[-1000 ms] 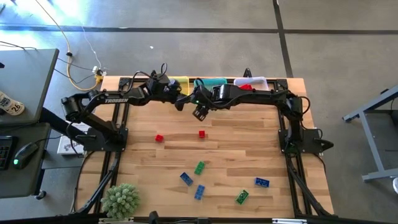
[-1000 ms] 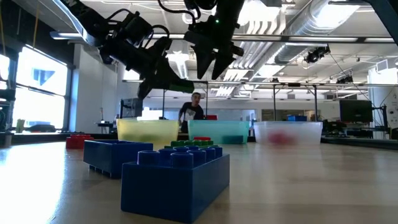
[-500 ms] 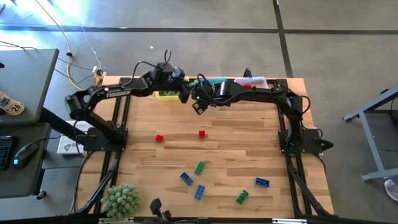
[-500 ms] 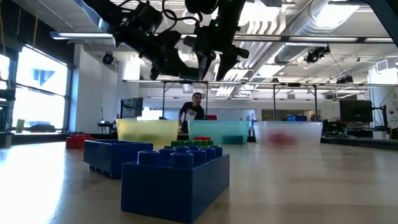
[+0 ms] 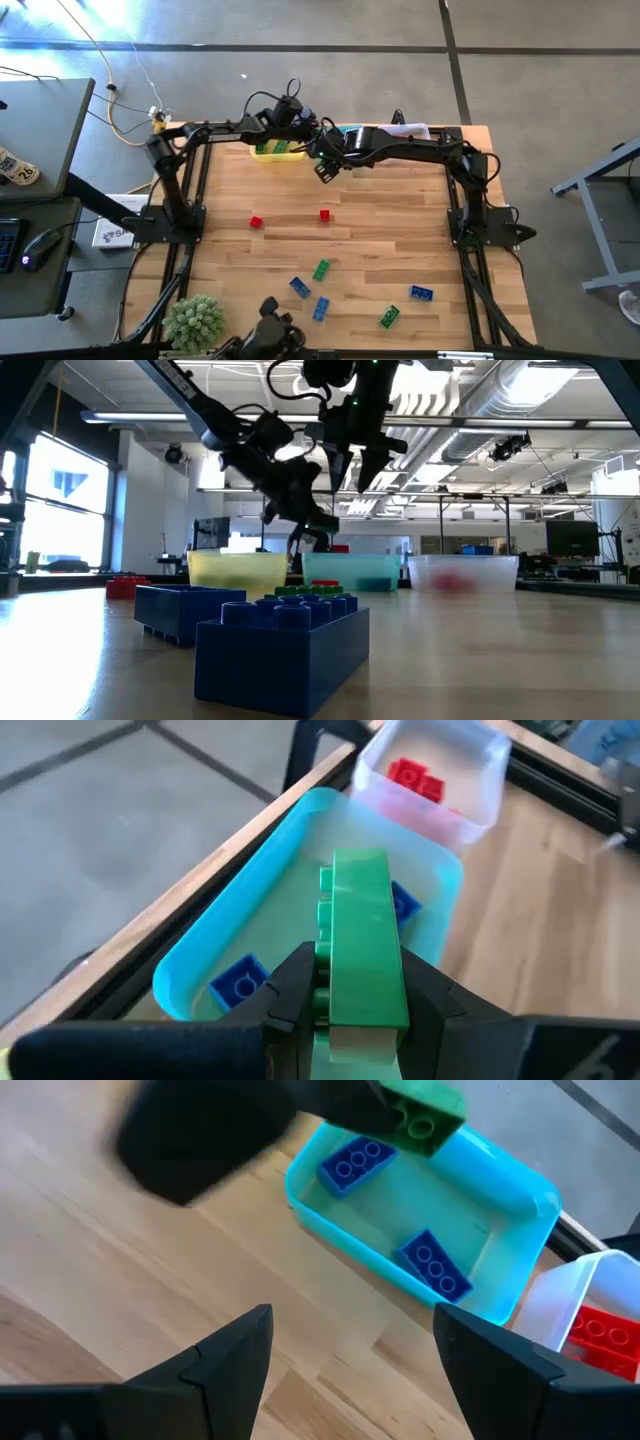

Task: Sort & place blocks by color
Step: Put the green game piece into the yellow bin

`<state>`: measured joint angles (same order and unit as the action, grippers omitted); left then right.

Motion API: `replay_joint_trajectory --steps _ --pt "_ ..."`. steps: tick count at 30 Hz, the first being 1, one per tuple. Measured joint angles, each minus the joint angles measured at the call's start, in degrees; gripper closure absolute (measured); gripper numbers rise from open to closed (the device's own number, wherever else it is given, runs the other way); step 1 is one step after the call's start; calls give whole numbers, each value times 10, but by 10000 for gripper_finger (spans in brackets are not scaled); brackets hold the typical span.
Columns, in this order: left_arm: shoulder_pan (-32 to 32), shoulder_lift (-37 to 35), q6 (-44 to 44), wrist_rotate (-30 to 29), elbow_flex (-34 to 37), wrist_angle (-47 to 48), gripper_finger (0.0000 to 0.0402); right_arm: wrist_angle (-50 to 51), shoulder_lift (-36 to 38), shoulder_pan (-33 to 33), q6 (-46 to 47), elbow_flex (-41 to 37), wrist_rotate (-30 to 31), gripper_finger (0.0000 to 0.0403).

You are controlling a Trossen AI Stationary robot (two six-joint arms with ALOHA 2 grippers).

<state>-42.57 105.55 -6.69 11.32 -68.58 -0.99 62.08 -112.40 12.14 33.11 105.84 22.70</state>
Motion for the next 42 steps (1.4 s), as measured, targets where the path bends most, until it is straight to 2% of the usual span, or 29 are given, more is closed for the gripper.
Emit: replay_joint_trajectory --steps 6,10,17,20,25,30,34,42 --pt "-10 39 -41 37 -25 -1 321 0 0 0 -5 0 -1 139" --pt "-20 39 -38 29 -31 9 322 3 0 0 -6 0 -2 139" --pt "-86 -5 -47 7 -39 148 324 7 0 0 -6 0 -2 139" --pt "-111 -27 -13 -19 -39 209 324 7 0 1 -6 0 -2 139" --pt "-134 -62 22 -31 -39 300 323 7 0 3 -10 0 2 139" --pt "-132 -68 44 -35 -39 375 322 7 0 3 -10 0 6 139" --pt "-123 -60 44 -65 -39 399 316 6 0 3 -4 0 -9 139" --pt "-106 -60 75 -61 -39 417 266 5 0 -1 15 0 -75 139"
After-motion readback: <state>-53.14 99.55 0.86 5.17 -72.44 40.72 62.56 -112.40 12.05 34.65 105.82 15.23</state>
